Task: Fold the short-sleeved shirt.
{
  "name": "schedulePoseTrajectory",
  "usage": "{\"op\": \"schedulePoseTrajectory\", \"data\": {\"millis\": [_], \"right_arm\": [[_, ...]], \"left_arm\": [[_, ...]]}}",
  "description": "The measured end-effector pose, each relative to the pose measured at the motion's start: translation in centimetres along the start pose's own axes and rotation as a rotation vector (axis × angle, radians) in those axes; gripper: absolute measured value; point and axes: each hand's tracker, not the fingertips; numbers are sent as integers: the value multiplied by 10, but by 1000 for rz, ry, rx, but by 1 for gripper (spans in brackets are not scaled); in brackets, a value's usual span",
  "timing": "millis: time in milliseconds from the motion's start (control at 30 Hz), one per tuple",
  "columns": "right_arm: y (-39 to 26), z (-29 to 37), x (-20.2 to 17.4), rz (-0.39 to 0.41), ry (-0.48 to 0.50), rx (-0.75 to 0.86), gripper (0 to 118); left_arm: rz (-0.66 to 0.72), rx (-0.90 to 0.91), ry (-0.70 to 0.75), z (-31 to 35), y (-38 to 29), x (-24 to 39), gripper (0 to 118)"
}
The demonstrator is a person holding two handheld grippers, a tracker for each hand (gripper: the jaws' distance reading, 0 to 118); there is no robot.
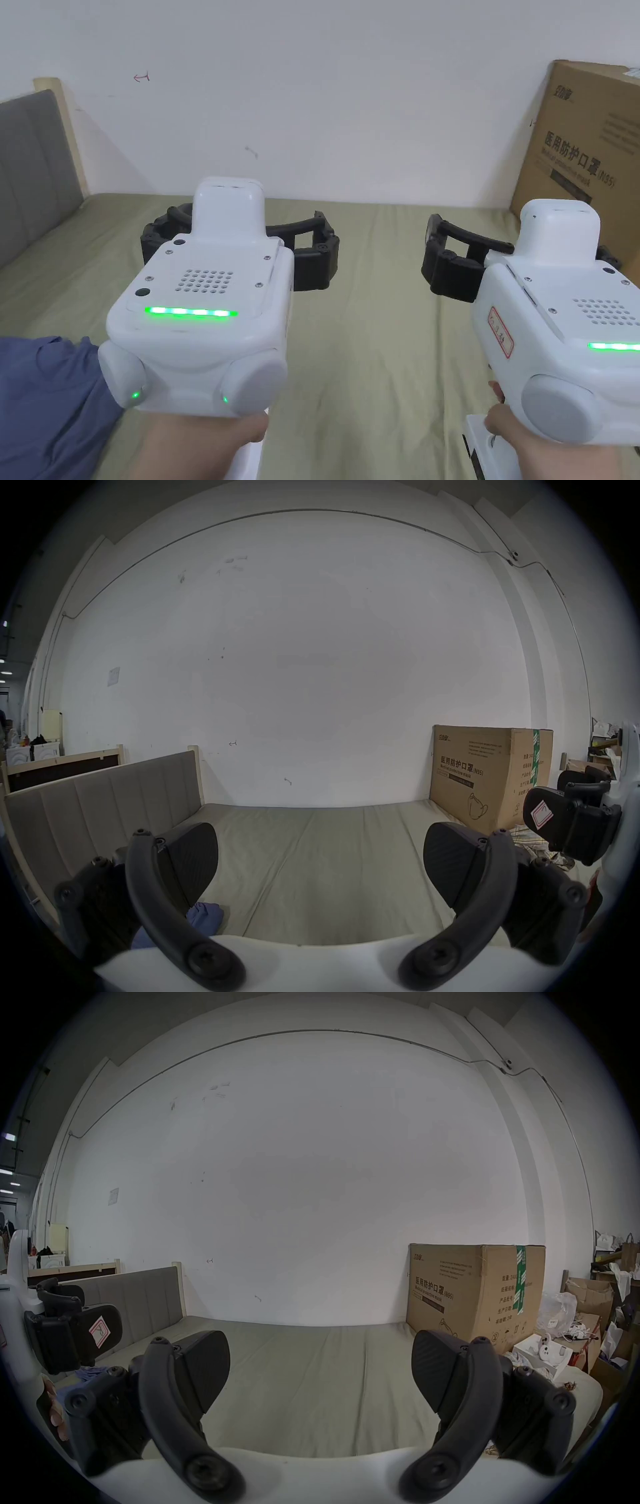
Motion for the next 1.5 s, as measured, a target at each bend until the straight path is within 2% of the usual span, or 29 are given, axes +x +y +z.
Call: {"op": "schedulePoseTrajectory", "data": {"millis": [833, 1033, 1067, 1100, 1133, 1167, 1200, 1233, 1300, 1367, 1500], "right_arm": [[-3, -1, 0, -1, 1, -6, 110], [-5, 1, -1, 9, 8, 7, 109], [-5, 1, -1, 10, 8, 12, 108], [-5, 1, -2, 13, 3, 11, 103], [-6, 2, -3, 15, -1, 12, 79], [-7, 4, -4, 18, -7, 26, 43], [-7, 5, -4, 19, -11, 36, 9], [-7, 4, -4, 18, -16, 31, 3], [-8, 1, 2, -14, 2, -9, 3], [-9, -1, 9, -48, 73, -59, 2], [-12, -1, 12, -66, 57, -53, 1]], "left_arm": [[-24, 2, -3, 1, -1, 2, 118], [13, -24, -27, 2, 2, 0, 116], [19, -45, -27, 0, 3, -1, 112], [21, -64, -12, -1, 2, 0, 102], [15, -71, -8, -2, 1, -1, 70], [14, -64, -13, -1, -3, -2, 38], [12, -59, -24, -1, -7, -5, 12], [9, -68, -11, -2, -9, -5, 6], [-18, -92, 55, -4, -15, -5, 3], [15, -96, 37, -5, -16, -12, 2], [79, -128, 16, -10, -17, -24, 0]]}}
